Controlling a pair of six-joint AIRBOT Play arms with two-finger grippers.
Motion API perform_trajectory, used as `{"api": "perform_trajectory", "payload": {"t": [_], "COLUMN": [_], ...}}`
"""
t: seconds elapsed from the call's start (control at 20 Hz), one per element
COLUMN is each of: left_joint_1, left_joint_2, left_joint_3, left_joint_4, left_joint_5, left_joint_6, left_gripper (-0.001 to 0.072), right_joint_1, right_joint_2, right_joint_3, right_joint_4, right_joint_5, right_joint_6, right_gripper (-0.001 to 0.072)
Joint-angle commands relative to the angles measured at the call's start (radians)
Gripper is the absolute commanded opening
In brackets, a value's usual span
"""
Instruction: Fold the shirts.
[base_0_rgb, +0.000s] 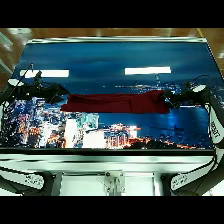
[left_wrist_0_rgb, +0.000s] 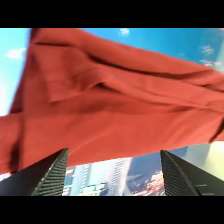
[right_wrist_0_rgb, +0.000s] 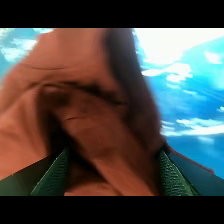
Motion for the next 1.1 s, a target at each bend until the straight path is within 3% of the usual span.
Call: {"api": "perform_trajectory", "payload": {"t": [0.0,0.05,0.1,0.15,0.2,0.25,0.3,0.5,0.8,1.05], "left_joint_1": [-0.008,-0.013,-0.019,-0.029,-0.039,-0.055,-0.075,-0.244,-0.587,-0.727], "left_joint_2": [0.0,0.0,0.0,0.0,0.0,0.0,0.0,-0.007,-0.042,-0.144], "left_joint_3": [0.001,0.001,0.001,0.001,0.001,0.001,0.001,0.001,0.002,0.003], "left_joint_4": [-0.056,-0.056,-0.059,-0.069,-0.089,-0.117,-0.143,-0.211,-0.224,-0.468], "left_joint_5": [0.0,0.0,0.002,0.006,0.014,0.018,0.024,0.116,0.375,0.383], "left_joint_6": [0.008,0.008,0.008,0.008,0.008,0.008,0.009,0.043,0.046,0.107], "left_gripper": [0.0656,0.0655,0.0649,0.0646,0.0594,0.0279,0.0041,0.0042,0.0041,0.0041], "right_joint_1": [0.034,0.04,0.046,0.047,0.047,0.047,0.047,0.047,0.047,0.047], "right_joint_2": [-0.038,-0.038,-0.037,-0.032,-0.019,0.003,0.039,0.228,0.448,0.529], "right_joint_3": [-0.003,-0.003,0.003,0.015,0.034,0.049,0.062,0.073,0.073,0.073], "right_joint_4": [0.0,0.003,0.018,0.024,0.024,0.024,0.028,0.03,0.024,0.027], "right_joint_5": [0.037,0.031,0.045,0.067,0.101,0.122,0.137,0.188,0.299,0.33], "right_joint_6": [0.001,0.001,-0.001,-0.007,-0.028,-0.043,-0.05,-0.047,0.032,0.066], "right_gripper": [0.0509,0.0355,0.0138,0.0073,0.0069,0.0069,0.0069,0.0069,0.0069,0.0069]}}
